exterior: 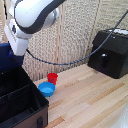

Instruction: Discover the targeted book and set your gripper to the appropriate amplitude. Smoothly guide your gripper in the direction of the book and snatch it firmly. Search for the back section of the caddy. Move the held book towards the back section and lightly deposit it inside.

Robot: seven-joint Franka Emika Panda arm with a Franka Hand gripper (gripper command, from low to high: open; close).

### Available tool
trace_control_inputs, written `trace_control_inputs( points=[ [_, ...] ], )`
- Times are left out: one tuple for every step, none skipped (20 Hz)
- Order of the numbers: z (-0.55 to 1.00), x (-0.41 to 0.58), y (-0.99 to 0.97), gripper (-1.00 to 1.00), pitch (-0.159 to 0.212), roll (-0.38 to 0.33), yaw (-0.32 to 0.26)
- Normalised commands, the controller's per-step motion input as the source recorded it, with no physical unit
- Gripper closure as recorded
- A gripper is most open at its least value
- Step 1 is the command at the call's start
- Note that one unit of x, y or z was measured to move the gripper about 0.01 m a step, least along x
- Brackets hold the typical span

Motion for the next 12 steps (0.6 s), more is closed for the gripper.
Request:
trace_control_inputs(
  points=[
    [0.48,0.066,0.89,1.00,-0.062,-0.011,-0.071],
    [0.53,0.049,0.86,1.00,-0.062,-0.028,-0.066],
    [0.59,0.054,0.84,1.00,-0.071,-0.039,-0.070],
    [0.66,0.031,0.81,1.00,-0.063,-0.056,-0.066],
    [0.77,0.026,0.79,1.00,-0.050,-0.078,-0.042],
    [0.81,0.011,0.78,1.00,-0.040,-0.097,-0.020],
    [0.71,0.086,0.71,1.00,-0.011,-0.110,0.000],
    [0.50,0.169,0.66,1.00,0.000,-0.132,0.000],
    [0.38,0.263,0.63,1.00,0.000,-0.168,0.001],
    [0.27,0.331,0.58,1.00,0.000,-0.204,0.006],
    [0.19,0.377,0.53,1.00,0.000,-0.229,0.018],
    [0.15,0.423,0.49,1.00,0.000,-0.252,0.026]
  ],
)
